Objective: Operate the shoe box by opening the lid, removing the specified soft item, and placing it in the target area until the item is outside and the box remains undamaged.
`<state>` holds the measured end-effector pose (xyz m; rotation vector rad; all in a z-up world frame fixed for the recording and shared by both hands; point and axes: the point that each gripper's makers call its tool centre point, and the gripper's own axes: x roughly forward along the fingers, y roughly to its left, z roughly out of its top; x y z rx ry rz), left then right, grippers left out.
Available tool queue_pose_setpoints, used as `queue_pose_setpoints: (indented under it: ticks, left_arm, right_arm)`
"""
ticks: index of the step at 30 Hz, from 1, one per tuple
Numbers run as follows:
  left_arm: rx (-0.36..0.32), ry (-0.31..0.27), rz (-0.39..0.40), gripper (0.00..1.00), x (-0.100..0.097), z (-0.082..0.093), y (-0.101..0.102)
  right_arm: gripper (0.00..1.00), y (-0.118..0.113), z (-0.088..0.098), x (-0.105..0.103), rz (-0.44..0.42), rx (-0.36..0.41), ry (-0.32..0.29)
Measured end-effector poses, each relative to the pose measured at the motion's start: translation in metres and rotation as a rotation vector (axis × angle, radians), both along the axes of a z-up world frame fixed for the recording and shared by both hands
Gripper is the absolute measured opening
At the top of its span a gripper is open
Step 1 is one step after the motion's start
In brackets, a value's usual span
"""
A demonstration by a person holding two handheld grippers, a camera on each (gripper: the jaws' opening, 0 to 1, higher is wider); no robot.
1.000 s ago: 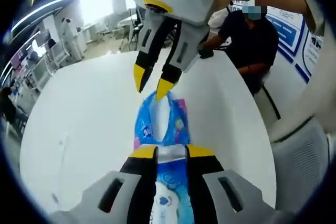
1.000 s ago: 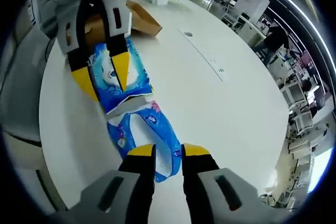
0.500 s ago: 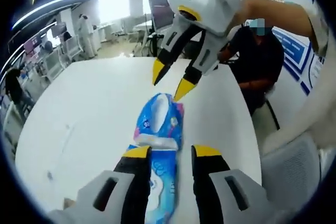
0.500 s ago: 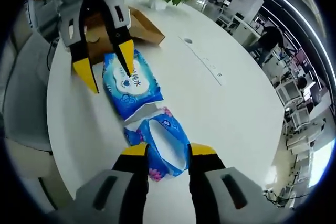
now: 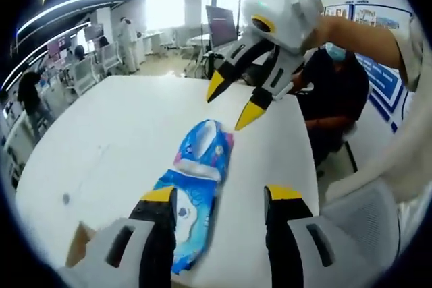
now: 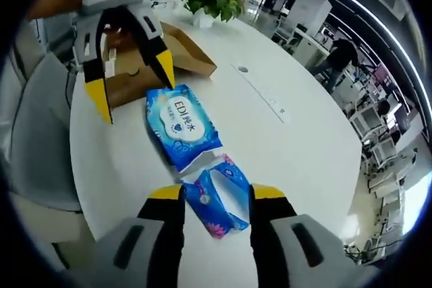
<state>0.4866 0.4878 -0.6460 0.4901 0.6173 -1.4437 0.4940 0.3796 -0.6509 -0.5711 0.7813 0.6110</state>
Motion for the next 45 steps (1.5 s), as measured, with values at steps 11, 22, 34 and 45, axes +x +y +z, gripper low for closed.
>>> queue_pose_setpoints:
  ticks: [11,22,34,45]
  left_arm:
    - [-0.043,-0.016,0.052,0.65,0.002,0.025,0.039]
    - [-0.147,-0.057,0.191,0.72,0.010,0.061,0.083]
    - [-0.177,-0.083,0.291,0.82,0.008,0.082,0.141]
    - [-0.175,-0.104,0.394,0.88,-0.001,0.087,0.199]
  right_arm:
    - [0.44,0.027,0.026,-0.011,-0.009,0.043,-0.041]
    - [0.49,0.060,0.040,-0.020,0.002,0.106,-0.035]
    - [0.53,0.098,0.048,-0.024,0.055,0.162,-0.008]
    - [0.55,0.126,0.047,-0.024,0.118,0.175,0.018]
